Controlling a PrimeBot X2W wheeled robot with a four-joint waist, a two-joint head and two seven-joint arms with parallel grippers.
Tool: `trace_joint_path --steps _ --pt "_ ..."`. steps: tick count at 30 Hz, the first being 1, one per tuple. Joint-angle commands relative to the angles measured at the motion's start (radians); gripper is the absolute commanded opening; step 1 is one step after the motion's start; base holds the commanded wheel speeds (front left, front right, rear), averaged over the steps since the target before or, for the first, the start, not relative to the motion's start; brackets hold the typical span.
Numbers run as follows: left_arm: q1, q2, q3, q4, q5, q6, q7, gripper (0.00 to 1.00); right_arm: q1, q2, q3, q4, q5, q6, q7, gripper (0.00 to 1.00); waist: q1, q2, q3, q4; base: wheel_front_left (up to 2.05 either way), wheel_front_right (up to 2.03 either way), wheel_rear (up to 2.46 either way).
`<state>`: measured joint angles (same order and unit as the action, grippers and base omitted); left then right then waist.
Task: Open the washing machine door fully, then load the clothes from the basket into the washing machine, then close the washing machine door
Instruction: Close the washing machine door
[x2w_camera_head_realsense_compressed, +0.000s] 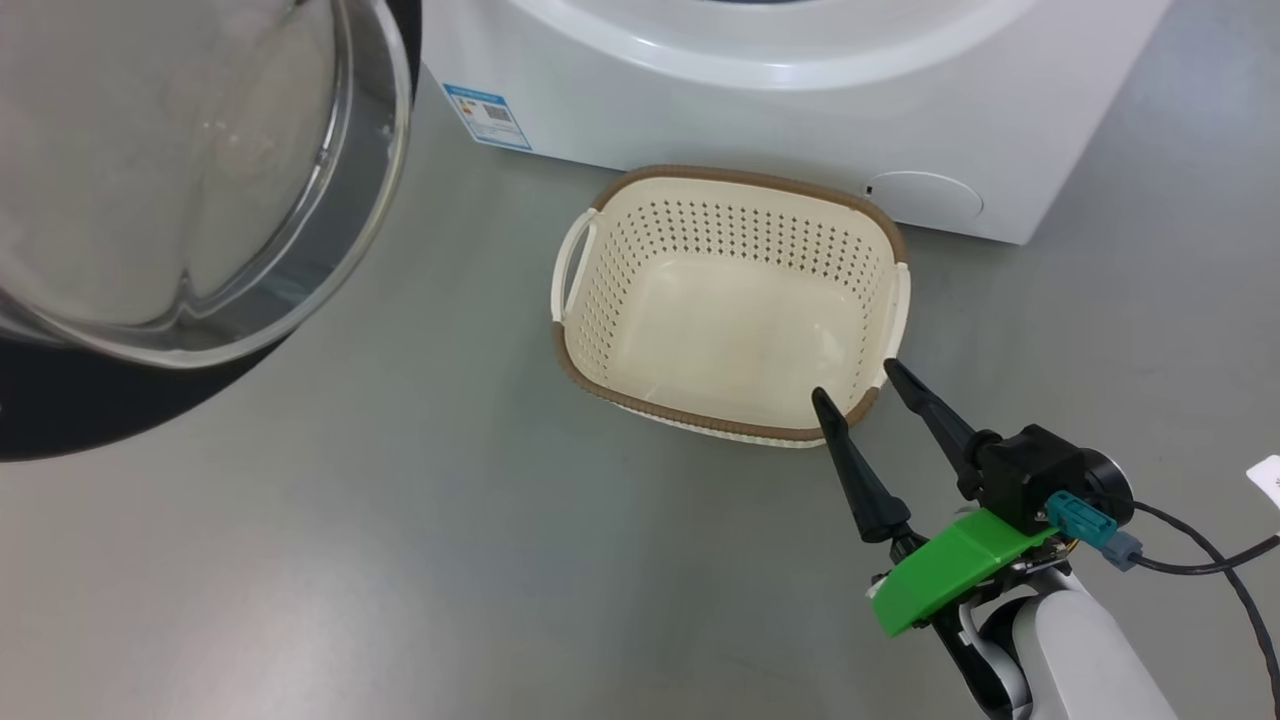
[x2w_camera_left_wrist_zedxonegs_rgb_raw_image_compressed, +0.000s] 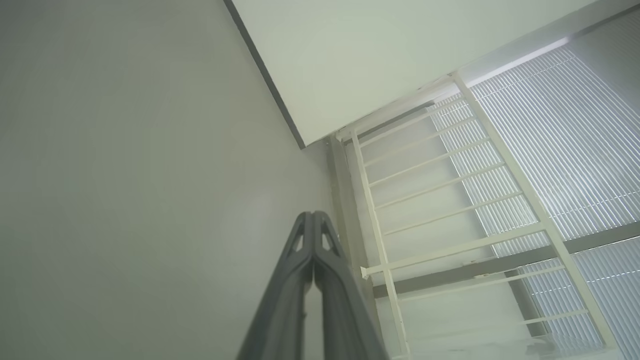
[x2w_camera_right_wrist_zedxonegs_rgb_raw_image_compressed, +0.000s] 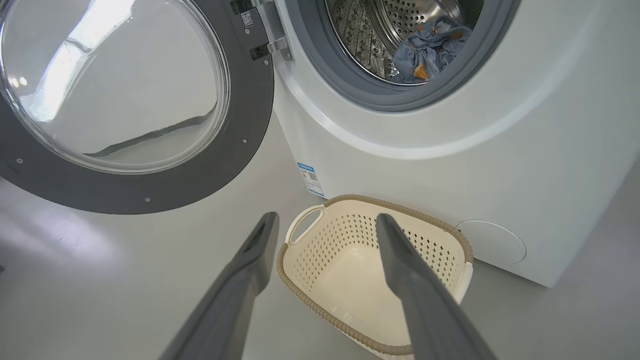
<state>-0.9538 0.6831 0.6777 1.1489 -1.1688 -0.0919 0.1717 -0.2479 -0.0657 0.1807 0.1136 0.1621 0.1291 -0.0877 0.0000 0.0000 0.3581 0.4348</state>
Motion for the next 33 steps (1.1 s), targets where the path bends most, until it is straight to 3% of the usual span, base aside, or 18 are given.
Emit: trace_joint_path --steps 1,10,19,33 --pt "-0.010 0.088 0.009 0.001 -0.014 0.001 0.017 0.00 -0.020 0.015 0.027 -0.030 -0.009 0.002 0.003 1.00 0.0000 0.0000 0.009 -0.011 0.00 0.00 0.00" --pt "-0.054 0.083 -0.011 0.082 -0.027 -0.014 0.121 0.00 -0.027 0.015 0.028 -0.025 -0.005 0.002 -0.006 1.00 0.0000 0.0000 0.014 -0.033 0.00 0.00 0.00" --pt "-0.071 0.044 -0.052 0.089 -0.039 -0.035 0.285 0.00 -0.029 0.015 0.028 -0.021 -0.004 0.002 -0.012 1.00 0.0000 0.0000 0.010 -0.038 0.00 0.00 0.00" --pt "-0.012 -0.011 -0.063 -0.018 -0.112 -0.039 0.490 0.00 -0.028 0.015 0.030 -0.014 0.000 0.002 -0.019 1.00 0.0000 0.0000 -0.003 -0.043 0.00 0.00 0.00"
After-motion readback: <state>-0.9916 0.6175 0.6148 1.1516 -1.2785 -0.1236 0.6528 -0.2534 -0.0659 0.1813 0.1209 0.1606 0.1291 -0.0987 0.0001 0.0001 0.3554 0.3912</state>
